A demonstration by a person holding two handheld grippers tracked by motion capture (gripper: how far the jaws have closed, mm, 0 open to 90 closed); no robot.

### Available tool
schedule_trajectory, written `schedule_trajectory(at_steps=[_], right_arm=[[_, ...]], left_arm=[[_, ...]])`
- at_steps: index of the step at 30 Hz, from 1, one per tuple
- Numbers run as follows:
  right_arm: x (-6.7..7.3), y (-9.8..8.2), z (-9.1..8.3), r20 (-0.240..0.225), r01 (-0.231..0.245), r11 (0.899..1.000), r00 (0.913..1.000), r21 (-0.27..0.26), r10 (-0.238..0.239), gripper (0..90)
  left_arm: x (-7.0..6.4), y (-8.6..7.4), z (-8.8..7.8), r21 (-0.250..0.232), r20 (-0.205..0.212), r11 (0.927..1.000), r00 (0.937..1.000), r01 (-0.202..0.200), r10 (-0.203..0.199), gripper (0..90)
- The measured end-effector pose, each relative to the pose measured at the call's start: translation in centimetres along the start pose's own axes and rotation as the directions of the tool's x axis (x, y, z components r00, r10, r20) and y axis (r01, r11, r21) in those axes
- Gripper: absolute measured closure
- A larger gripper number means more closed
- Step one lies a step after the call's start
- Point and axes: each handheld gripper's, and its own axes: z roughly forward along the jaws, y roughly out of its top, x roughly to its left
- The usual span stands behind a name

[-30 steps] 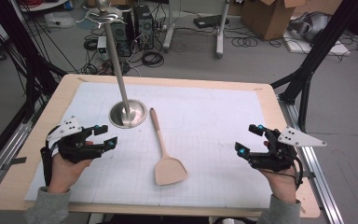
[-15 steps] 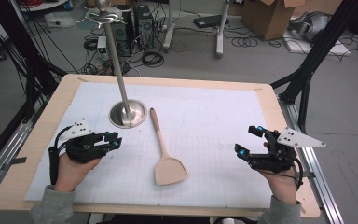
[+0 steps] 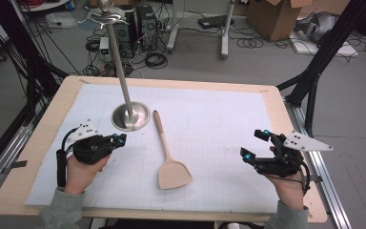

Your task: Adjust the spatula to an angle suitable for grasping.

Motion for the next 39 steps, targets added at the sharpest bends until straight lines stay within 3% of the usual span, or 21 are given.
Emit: schedule_trajectory(at_steps=[6,15,20,23,25,39], right_arm=[[0.0,0.0,0.1,-0.001,0.008,1.000,1.0000,0.002,-0.008,14.4],[0.0,-0.1,0.2,-0.006,0.008,1.000,1.0000,0.008,-0.008,14.3],[0.0,-0.1,0.2,-0.007,0.003,1.000,1.0000,0.013,-0.003,14.3],[0.0,-0.2,0.3,-0.010,0.005,1.000,0.9999,0.011,-0.005,14.3],[0.0,-0.2,0.3,-0.011,0.005,1.000,0.9999,0.012,-0.005,14.3],[0.0,-0.2,0.5,-0.015,0.012,1.000,0.9998,0.026,-0.011,14.3]], left_arm=[[0.0,-0.2,0.8,0.018,-0.016,0.9998,0.9999,0.001,0.000,89.2],[-1.3,-0.2,2.7,0.044,-0.022,0.9969,0.9976,-0.065,0.066,89.6],[-1.6,-0.3,4.1,0.045,-0.015,0.9972,0.9980,-0.060,0.061,89.5],[-1.7,-0.6,4.8,0.052,-0.031,0.9927,0.9934,-0.109,0.110,89.5],[-1.8,-0.6,5.1,0.047,-0.026,0.9919,0.9926,-0.118,0.119,89.6],[-2.6,-1.2,8.0,0.085,0.020,0.9927,0.9963,-0.085,0.084,89.6]])
